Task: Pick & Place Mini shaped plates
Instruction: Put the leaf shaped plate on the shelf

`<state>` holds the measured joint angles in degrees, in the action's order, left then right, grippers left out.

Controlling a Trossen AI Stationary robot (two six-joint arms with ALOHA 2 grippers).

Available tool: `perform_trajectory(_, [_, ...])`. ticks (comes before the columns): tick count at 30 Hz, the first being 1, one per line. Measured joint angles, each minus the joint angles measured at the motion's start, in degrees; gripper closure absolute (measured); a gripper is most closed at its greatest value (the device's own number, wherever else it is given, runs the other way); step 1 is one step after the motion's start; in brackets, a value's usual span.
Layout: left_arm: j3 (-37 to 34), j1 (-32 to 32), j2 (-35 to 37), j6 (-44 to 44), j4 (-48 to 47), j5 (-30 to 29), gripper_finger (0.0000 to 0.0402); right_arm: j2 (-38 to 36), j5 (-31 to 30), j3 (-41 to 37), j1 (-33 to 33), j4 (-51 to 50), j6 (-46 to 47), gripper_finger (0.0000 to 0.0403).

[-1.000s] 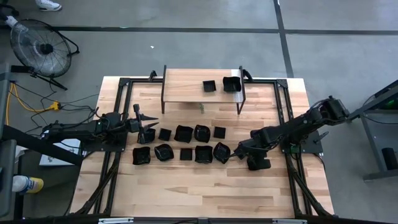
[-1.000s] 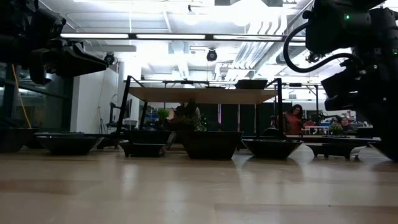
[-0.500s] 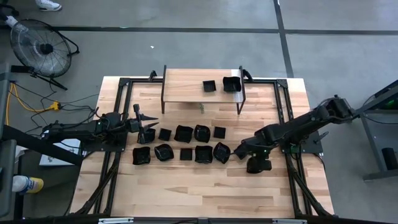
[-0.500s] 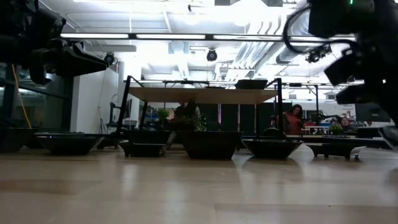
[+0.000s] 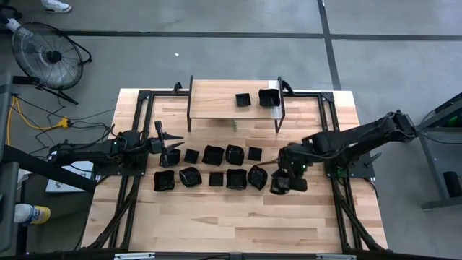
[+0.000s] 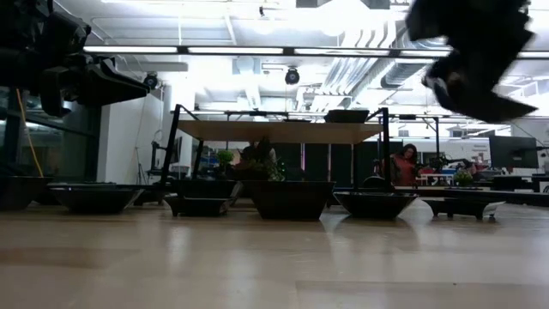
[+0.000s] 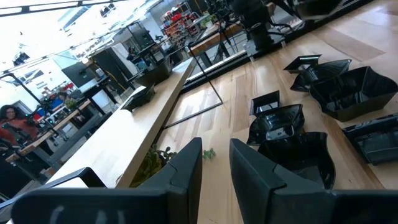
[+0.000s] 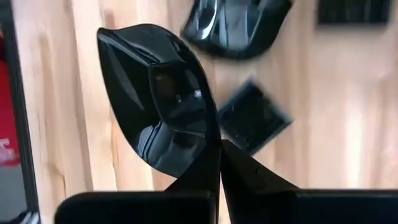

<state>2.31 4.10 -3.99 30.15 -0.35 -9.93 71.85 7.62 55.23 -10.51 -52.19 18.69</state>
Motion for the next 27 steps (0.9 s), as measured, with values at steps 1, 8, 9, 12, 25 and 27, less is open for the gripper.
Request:
perform_trajectory(1, [0.0, 0.0, 0.0, 0.0, 0.0, 0.0, 0.0323, 0.0, -0.3, 1.1, 0.9, 0.0, -1.1, 0.0402])
perform_trajectory(8, [0.0, 0.0, 0.0, 0.0, 0.0, 0.0, 0.0323, 0.0, -1.1, 7.2, 5.8, 0.2, -5.5, 0.0403])
perform_trajectory(9, [0.0, 0.0, 0.0, 0.0, 0.0, 0.0, 0.0323, 0.0, -1.6, 7.7, 6.1, 0.2, -6.4, 0.0403])
perform_trajectory(12, [0.0, 0.0, 0.0, 0.0, 0.0, 0.0, 0.0323, 0.0, -4.1, 8.5, 6.8, 0.2, -8.7, 0.0403])
perform_trajectory(25, [0.0, 0.0, 0.0, 0.0, 0.0, 0.0, 0.0323, 0.2, -17.3, 8.4, 6.9, 9.0, -14.3, 0.0403])
perform_trajectory(27, [0.0, 0.0, 0.0, 0.0, 0.0, 0.0, 0.0323, 0.2, -18.5, 7.2, 6.3, 11.8, -15.0, 0.0403])
